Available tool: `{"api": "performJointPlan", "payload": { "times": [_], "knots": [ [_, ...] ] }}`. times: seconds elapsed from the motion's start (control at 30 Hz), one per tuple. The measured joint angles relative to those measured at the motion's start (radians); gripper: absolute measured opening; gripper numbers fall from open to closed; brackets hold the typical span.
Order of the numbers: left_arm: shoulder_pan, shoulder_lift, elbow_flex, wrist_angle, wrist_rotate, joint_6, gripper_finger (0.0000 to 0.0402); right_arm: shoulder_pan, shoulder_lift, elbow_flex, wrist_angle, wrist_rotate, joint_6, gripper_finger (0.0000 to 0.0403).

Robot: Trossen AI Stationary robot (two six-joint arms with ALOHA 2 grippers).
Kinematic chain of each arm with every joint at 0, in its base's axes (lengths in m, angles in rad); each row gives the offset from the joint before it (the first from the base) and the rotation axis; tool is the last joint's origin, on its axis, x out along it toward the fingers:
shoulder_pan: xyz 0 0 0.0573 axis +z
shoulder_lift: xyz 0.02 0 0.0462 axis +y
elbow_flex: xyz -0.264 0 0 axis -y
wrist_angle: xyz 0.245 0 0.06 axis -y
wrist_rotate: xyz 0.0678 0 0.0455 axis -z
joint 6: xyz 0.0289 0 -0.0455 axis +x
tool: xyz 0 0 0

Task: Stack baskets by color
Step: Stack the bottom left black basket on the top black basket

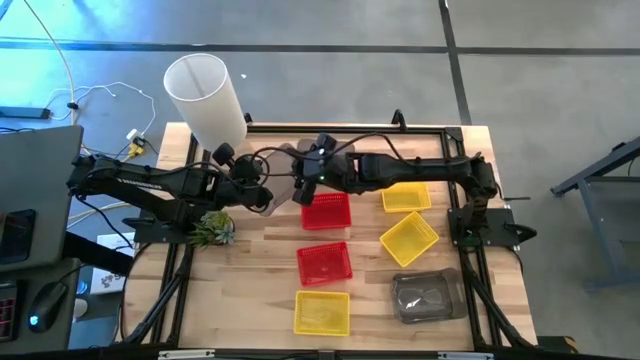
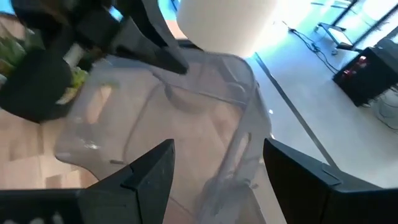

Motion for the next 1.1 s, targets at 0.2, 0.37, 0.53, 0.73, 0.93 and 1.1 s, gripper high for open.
{"api": "performJointPlan", "payload": {
  "times": [0.2, 0.37, 0.53, 0.73, 0.93, 1.1],
  "knots": [
    [0.000, 0.000, 0.000, 0.004, 0.001, 0.000, 0.0000, -0.022, 0.008, 0.000, -0.048, 0.036, 0.038, 0.0231],
    [0.000, 0.000, 0.000, 0.051, 0.011, 0.041, 0.0000, -0.050, 0.008, 0.000, -0.074, 0.020, 0.079, 0.0215],
    [0.000, 0.000, 0.000, 0.119, 0.047, 0.095, 0.0000, -0.074, 0.007, 0.000, -0.091, -0.034, 0.102, 0.0156],
    [0.000, 0.000, 0.000, 0.130, 0.046, 0.095, 0.0000, -0.088, 0.007, 0.000, -0.109, -0.055, 0.063, 0.0021],
    [0.010, 0.000, 0.000, 0.138, 0.084, 0.116, 0.0000, -0.089, 0.007, 0.000, -0.116, -0.039, 0.045, 0.0008],
    [0.029, 0.000, 0.000, 0.139, 0.144, 0.123, 0.0013, -0.100, 0.007, 0.000, -0.116, -0.036, 0.025, 0.0003]
  ]
}}
